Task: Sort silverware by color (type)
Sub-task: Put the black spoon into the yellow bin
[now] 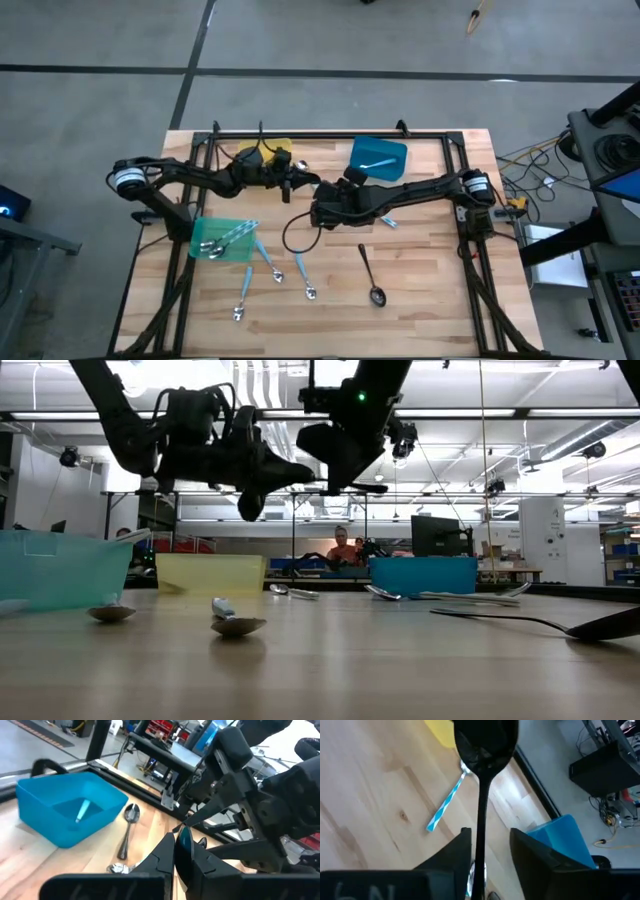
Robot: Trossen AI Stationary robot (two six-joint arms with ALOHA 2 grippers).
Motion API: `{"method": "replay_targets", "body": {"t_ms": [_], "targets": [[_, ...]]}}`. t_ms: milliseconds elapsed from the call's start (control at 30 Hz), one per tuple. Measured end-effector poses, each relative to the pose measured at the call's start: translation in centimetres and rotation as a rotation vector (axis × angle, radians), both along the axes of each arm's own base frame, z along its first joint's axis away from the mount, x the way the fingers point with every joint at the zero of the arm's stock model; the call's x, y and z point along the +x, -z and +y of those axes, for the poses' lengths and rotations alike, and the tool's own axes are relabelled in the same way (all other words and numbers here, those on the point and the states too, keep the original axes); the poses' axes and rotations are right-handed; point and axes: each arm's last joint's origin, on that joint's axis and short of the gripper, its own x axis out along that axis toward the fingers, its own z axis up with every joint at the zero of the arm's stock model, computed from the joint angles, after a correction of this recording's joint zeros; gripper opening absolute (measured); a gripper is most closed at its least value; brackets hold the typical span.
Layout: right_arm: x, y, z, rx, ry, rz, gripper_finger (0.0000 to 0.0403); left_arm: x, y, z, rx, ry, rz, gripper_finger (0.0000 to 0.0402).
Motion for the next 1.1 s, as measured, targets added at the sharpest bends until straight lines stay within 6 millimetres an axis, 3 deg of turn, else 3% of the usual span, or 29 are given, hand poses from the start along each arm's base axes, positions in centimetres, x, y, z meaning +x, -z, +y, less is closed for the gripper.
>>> {"method": "replay_targets", "body": {"t_ms": [367,633,800,900,1100], "targets": [[-1.6,-3.8,-0.6,-0.035,0.023,-0.107,0.0168,-2.4,-3.1,1.9,0.050,-0.104,-0.105,0.0000],[-4.7,-9.4,-2.4,-0.053,0.020,-0.238,0.0169,-5.9,-6.1,3.8,0.120,-0.233,-0.148,0.0000],[-5.7,-12.1,-5.9,0.162,-0.079,-0.416,0.0167,-8.1,-7.2,4.6,0.133,-0.315,-0.120,0.0000],[-5.5,-12.7,-8.8,0.296,-0.176,-0.512,0.0168,-9.3,-7.8,5.0,0.149,-0.362,-0.120,0.0000],[-6.6,-13.3,-14.8,0.390,-0.234,-0.646,0.0170,-12.0,-8.7,6.2,0.182,-0.483,-0.112,0.0000]]}}
